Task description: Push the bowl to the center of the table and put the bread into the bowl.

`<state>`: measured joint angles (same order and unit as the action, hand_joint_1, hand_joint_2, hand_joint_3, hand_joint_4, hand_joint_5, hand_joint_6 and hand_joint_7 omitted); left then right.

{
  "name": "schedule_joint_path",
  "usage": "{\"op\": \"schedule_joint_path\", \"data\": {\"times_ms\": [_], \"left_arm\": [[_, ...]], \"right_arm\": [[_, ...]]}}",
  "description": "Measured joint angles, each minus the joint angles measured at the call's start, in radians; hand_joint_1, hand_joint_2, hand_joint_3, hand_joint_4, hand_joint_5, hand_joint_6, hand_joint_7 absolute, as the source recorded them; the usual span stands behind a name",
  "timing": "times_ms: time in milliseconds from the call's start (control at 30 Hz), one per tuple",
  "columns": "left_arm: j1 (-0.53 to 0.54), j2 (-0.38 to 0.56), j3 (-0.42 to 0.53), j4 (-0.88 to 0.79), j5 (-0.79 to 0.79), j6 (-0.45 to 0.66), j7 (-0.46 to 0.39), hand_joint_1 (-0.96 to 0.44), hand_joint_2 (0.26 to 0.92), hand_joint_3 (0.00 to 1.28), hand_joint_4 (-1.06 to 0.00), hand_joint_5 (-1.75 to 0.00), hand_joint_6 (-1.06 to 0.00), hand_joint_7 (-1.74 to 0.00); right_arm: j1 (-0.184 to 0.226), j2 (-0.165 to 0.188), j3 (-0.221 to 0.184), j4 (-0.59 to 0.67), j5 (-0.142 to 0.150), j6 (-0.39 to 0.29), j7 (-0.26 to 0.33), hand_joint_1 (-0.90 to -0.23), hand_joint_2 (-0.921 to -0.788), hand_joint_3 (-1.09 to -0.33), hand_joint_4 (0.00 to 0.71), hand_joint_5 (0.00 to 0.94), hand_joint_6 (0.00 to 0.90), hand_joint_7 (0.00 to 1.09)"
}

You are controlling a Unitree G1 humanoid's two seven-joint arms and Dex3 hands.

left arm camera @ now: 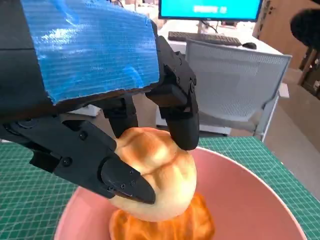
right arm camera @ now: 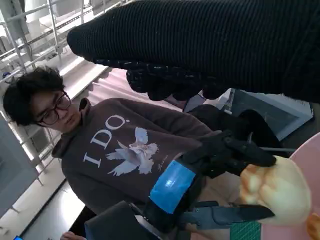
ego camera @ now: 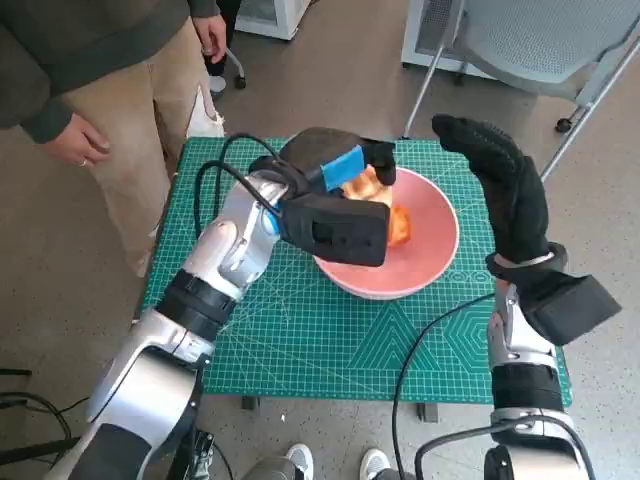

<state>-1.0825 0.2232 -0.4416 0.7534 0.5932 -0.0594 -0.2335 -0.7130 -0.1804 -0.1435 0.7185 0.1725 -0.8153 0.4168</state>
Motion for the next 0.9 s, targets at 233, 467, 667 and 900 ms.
{"op": "schedule_joint_path", "data": {"times_ms": [233, 467, 667, 900], "left_arm": [[-0.025, -0.003, 0.001, 0.037, -0.013, 0.010, -0.095, -0.31, 0.785, 0.04, -0.24, -0.07, -0.32, -0.13], [-0.031, 0.002, 0.003, 0.037, -0.013, 0.009, -0.106, -0.39, 0.784, 0.02, -0.21, 0.00, -0.31, -0.07], [-0.031, 0.002, 0.011, 0.028, -0.015, 0.000, -0.096, -0.39, 0.785, 0.01, -0.17, 0.00, -0.30, -0.05], [-0.023, 0.011, 0.048, 0.029, -0.059, -0.043, -0.091, -0.38, 0.792, 0.01, -0.13, 0.00, -0.28, -0.03]], "right_arm": [[0.000, 0.000, 0.001, 0.001, -0.001, 0.000, -0.001, -0.712, -0.921, -0.815, 0.197, 0.002, -0.001, 0.52], [0.000, 0.000, 0.001, 0.007, -0.001, -0.001, -0.001, -0.709, -0.921, -0.815, 0.198, 0.002, -0.001, 0.52], [-0.001, 0.000, 0.001, 0.018, 0.000, -0.003, -0.001, -0.708, -0.921, -0.815, 0.198, 0.002, -0.001, 0.52], [-0.001, 0.000, 0.001, 0.022, 0.000, -0.003, -0.001, -0.708, -0.921, -0.815, 0.198, 0.001, -0.001, 0.52]]}}
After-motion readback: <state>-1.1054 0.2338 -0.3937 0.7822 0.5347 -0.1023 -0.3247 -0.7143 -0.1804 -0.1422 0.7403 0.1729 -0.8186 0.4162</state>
